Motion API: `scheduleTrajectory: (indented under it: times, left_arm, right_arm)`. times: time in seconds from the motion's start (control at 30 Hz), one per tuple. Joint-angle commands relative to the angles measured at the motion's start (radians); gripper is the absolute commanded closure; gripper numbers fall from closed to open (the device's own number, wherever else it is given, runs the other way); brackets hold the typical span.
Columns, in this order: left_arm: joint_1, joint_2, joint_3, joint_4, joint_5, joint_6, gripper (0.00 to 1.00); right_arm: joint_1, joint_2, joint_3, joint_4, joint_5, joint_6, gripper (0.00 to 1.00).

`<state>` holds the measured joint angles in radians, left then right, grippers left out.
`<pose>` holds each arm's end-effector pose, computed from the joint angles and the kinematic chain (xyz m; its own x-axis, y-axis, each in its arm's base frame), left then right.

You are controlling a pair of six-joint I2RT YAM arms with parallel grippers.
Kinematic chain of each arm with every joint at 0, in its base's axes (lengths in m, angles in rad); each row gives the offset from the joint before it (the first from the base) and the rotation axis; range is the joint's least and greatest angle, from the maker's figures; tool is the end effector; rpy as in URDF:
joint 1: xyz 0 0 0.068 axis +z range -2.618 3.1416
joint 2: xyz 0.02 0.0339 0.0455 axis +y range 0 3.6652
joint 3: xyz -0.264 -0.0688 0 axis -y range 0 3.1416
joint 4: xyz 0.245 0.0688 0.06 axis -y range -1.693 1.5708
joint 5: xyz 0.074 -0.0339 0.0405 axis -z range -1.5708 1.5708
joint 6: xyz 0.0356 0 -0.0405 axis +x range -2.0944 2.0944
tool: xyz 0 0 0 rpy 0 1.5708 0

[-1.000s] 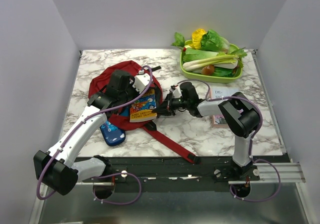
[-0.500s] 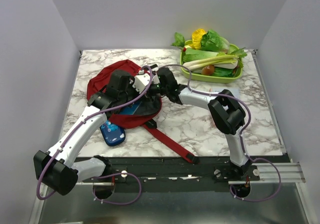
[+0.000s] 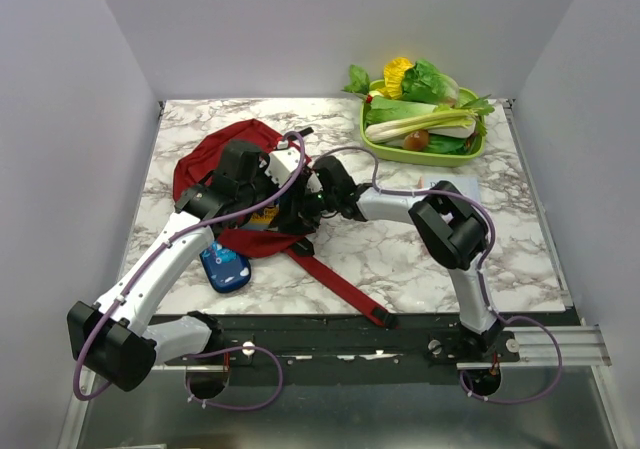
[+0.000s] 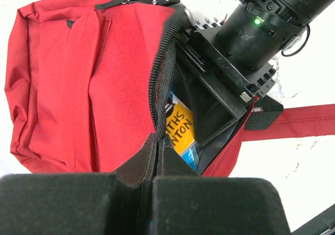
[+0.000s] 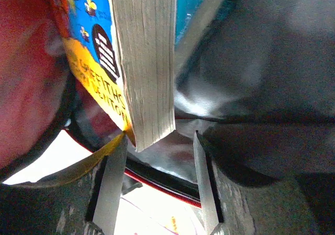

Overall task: Pack the student bag
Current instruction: Place the book in the student bag.

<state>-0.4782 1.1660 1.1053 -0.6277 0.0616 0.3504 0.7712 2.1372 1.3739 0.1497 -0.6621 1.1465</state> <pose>0.2199 -0.1164 0.3316 -0.3576 0.5713 -0.7388 0.6647 0.7114 0.2284 0.3172 0.3388 0.1515 -0.9994 0.0309 -0.0140 0.0016 0.4544 0.8908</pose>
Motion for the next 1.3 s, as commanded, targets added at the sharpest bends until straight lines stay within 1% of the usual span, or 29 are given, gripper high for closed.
scheduleTrajectory:
  times: [0.0, 0.07, 0.17, 0.2, 0.3, 0.33, 0.5, 0.67, 0.8, 0.97, 1.03, 1.1, 1.2, 1.23, 1.27]
  left_arm:
    - [-0.003, 0.0, 0.031, 0.013, 0.014, -0.01, 1.0]
    - [-0.003, 0.001, 0.036, 0.011, 0.014, -0.01, 1.0]
    - [-0.003, 0.006, 0.039, 0.011, 0.017, -0.013, 1.0]
    - [-0.003, 0.007, 0.039, 0.011, 0.018, -0.013, 1.0]
    - [-0.003, 0.015, 0.05, 0.014, 0.02, -0.014, 1.0]
    - [-0.003, 0.023, 0.056, 0.014, 0.024, -0.013, 1.0]
    - [-0.026, 0.083, 0.148, 0.013, 0.05, -0.014, 1.0]
    - [-0.077, 0.177, 0.238, 0.02, 0.057, 0.005, 1.0]
    - [-0.105, 0.259, 0.378, 0.003, 0.073, 0.018, 1.0]
    - [-0.164, 0.354, 0.519, -0.018, 0.095, 0.084, 1.0]
    - [-0.181, 0.382, 0.589, -0.02, 0.096, 0.125, 1.0]
    - [-0.2, 0.417, 0.651, -0.017, 0.104, 0.148, 1.0]
    - [-0.204, 0.465, 0.723, -0.029, 0.133, 0.162, 1.0]
    - [-0.207, 0.475, 0.732, -0.027, 0.164, 0.186, 1.0]
    - [-0.209, 0.481, 0.735, -0.015, 0.176, 0.2, 1.0]
  right_arm:
    - [-0.006, -0.082, -0.005, -0.131, 0.051, -0.201, 0.41]
    - [-0.016, -0.091, -0.032, -0.128, 0.062, -0.222, 0.43]
    - [-0.027, -0.085, -0.042, -0.107, 0.067, -0.231, 0.5]
    - [-0.027, -0.076, -0.029, -0.102, 0.065, -0.231, 0.56]
    - [-0.024, -0.013, 0.043, -0.093, 0.03, -0.219, 0.64]
    - [-0.017, 0.004, 0.062, -0.087, 0.018, -0.209, 0.65]
    - [0.022, 0.079, 0.149, -0.104, -0.008, -0.208, 0.65]
    - [0.04, 0.105, 0.143, -0.022, -0.025, -0.169, 0.64]
    - [0.046, 0.113, 0.163, -0.01, 0.004, -0.171, 0.62]
    - [0.043, 0.099, 0.174, -0.01, 0.116, -0.179, 0.58]
    - [0.037, 0.066, 0.148, -0.012, 0.195, -0.191, 0.56]
    - [0.027, 0.032, 0.131, -0.006, 0.234, -0.192, 0.54]
    - [0.008, 0.006, 0.117, -0.012, 0.298, -0.206, 0.53]
    - [0.008, -0.017, 0.119, -0.042, 0.359, -0.215, 0.53]
    - [0.008, -0.035, 0.091, -0.039, 0.384, -0.228, 0.53]
